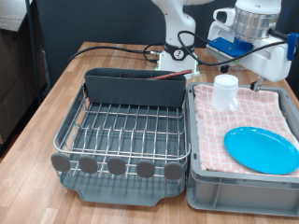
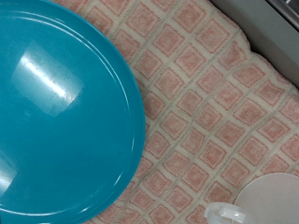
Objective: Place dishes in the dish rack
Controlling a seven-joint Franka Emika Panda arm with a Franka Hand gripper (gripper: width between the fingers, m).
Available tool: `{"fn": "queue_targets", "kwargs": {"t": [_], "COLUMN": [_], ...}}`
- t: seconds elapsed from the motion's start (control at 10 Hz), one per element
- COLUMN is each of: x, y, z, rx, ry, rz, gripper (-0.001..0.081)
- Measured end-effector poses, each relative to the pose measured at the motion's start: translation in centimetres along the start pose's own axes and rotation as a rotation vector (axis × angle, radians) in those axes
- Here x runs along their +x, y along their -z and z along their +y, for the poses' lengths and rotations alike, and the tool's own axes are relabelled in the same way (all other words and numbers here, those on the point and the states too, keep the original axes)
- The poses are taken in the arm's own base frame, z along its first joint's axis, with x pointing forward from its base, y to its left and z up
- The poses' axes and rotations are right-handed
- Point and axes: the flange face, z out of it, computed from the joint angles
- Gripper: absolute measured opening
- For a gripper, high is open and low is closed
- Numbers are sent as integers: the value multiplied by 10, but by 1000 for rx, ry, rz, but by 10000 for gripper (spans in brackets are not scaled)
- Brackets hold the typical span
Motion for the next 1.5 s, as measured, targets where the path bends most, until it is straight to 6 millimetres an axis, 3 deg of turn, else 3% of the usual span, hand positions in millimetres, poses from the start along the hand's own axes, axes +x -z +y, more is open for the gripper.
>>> {"fn": "queue_targets", "kwargs": {"t": [0.2,0.4,0.9,1.5], "x": [-4,-5,-9,-10], "y": [-1,-15,-55,-96], "z": [-6,-4,10,13], "rx": [108,183,219,226], "ry": [60,97,115,119], "rz": [-92,-172,-236,-241], "gripper": [803,803,803,803]}}
